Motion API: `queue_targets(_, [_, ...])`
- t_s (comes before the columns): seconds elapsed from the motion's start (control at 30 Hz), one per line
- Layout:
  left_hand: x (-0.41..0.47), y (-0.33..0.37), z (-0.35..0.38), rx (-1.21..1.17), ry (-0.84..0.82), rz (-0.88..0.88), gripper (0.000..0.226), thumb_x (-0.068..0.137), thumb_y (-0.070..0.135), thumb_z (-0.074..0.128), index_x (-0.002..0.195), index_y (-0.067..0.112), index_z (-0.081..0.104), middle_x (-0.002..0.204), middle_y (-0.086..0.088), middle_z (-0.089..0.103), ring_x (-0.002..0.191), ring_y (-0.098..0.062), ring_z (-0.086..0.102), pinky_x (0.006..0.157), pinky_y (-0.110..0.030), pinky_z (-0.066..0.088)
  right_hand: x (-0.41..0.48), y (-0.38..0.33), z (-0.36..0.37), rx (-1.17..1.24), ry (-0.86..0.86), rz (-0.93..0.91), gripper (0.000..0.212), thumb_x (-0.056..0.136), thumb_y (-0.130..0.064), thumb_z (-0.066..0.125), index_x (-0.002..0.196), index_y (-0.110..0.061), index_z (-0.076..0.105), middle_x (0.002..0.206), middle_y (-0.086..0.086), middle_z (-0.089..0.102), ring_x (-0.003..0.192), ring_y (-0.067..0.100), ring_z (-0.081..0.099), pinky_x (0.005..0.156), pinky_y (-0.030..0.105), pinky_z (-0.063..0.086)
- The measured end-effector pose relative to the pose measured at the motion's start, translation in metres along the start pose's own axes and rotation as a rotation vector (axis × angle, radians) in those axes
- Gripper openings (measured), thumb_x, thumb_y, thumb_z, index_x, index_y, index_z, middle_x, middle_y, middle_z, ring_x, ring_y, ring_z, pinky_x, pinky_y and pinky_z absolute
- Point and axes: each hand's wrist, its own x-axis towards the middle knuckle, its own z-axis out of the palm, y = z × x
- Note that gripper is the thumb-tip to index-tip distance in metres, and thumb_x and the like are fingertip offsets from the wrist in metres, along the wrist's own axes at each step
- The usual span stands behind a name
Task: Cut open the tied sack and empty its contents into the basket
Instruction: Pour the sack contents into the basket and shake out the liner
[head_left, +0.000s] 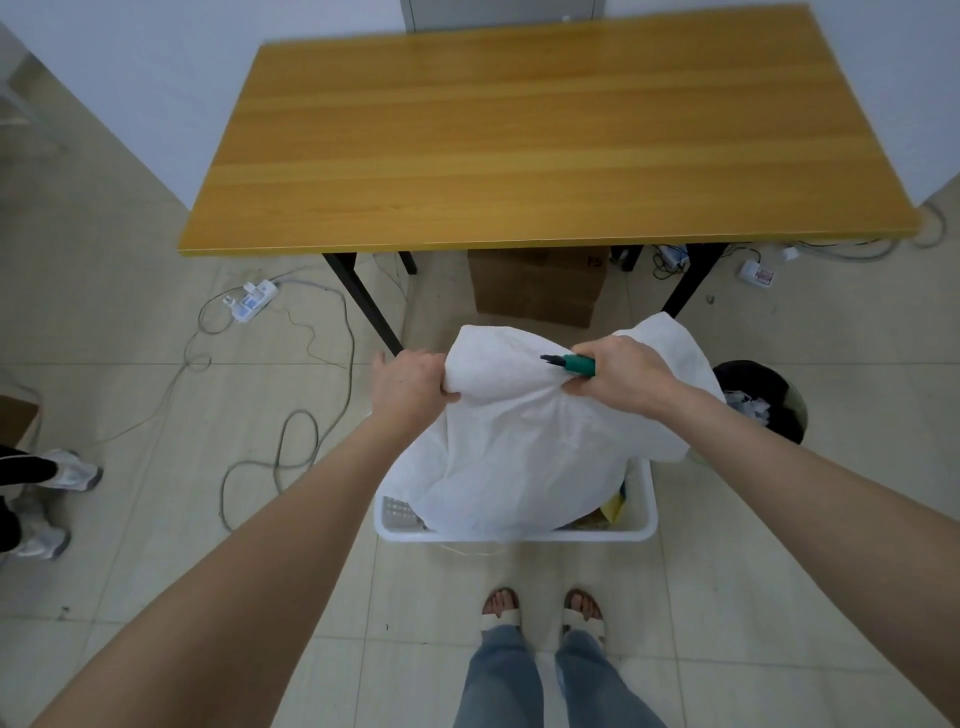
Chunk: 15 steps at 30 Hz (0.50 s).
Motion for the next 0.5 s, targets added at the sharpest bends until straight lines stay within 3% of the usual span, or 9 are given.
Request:
queue_targets(0.1, [-0.002, 0.002, -0.009, -0.045, 0.041, -0.006, 0.016, 0.09, 0.027, 0.053, 0.079, 0.017, 0.061, 0.078, -0.002, 0.061, 0.072, -0.021, 0.05, 0.083, -0.036, 0.044, -0.003, 0.004, 0.003, -0.042, 0.049, 0.015, 0.017, 0.085, -0.038, 0.066, 0.092, -0.025, 0.058, 0.094, -0.001, 0.059, 0.091, 0.024, 0.057, 0.067, 0.031, 0.04])
queue_targets(0.17, [-0.004, 0.003, -0.016, -0.055, 0.04, -0.032, 0.016, 0.09, 0.023, 0.053, 0.076, 0.018, 0.058, 0.073, -0.002, 0.057, 0.068, -0.021, 0.049, 0.056, -0.027, 0.038, -0.006, 0.008, 0.007, -0.129, 0.048, 0.046, 0.056, 0.075, -0.051, 0.072, 0.121, -0.026, 0.051, 0.119, -0.002, 0.051, 0.101, 0.023, 0.055, 0.073, 0.033, 0.044])
queue_targets(0.23, [-0.005, 0.001, -0.022, -0.058, 0.027, -0.05, 0.015, 0.089, 0.019, 0.052, 0.075, 0.018, 0.057, 0.072, -0.002, 0.056, 0.068, -0.022, 0.05, 0.048, -0.025, 0.031, -0.011, 0.014, 0.013, -0.19, 0.04, 0.094, 0.085, 0.067, -0.058, 0.075, 0.136, -0.029, 0.036, 0.133, -0.001, 0.041, 0.108, 0.024, 0.053, 0.077, 0.034, 0.046])
queue_targets(0.3, [-0.006, 0.001, -0.027, -0.076, 0.003, -0.046, 0.018, 0.089, 0.017, 0.053, 0.072, 0.019, 0.056, 0.072, -0.001, 0.055, 0.07, -0.022, 0.05, 0.049, -0.025, 0.031, -0.016, 0.019, 0.022, -0.193, 0.072, 0.122, 0.079, 0.07, -0.053, 0.075, 0.136, -0.03, 0.037, 0.13, -0.001, 0.048, 0.107, 0.024, 0.055, 0.076, 0.034, 0.047])
queue_targets(0.37, [-0.01, 0.004, -0.03, -0.096, -0.026, -0.045, 0.025, 0.09, 0.017, 0.054, 0.066, 0.021, 0.05, 0.07, 0.0, 0.052, 0.071, -0.022, 0.05, 0.052, -0.026, 0.032, -0.02, 0.018, 0.025, -0.157, 0.117, 0.155, 0.052, 0.082, -0.043, 0.067, 0.129, -0.033, 0.049, 0.115, 0.0, 0.061, 0.1, 0.025, 0.059, 0.074, 0.033, 0.046])
queue_targets(0.5, [-0.015, 0.003, -0.043, -0.146, 0.031, 0.022, 0.01, 0.089, 0.01, 0.052, 0.087, 0.015, 0.061, 0.073, 0.001, 0.053, 0.073, -0.021, 0.049, 0.054, -0.027, 0.031, -0.026, 0.006, 0.005, -0.204, 0.172, 0.12, 0.023, 0.093, -0.036, 0.055, 0.113, -0.029, 0.063, 0.096, 0.003, 0.066, 0.086, 0.025, 0.059, 0.07, 0.031, 0.045])
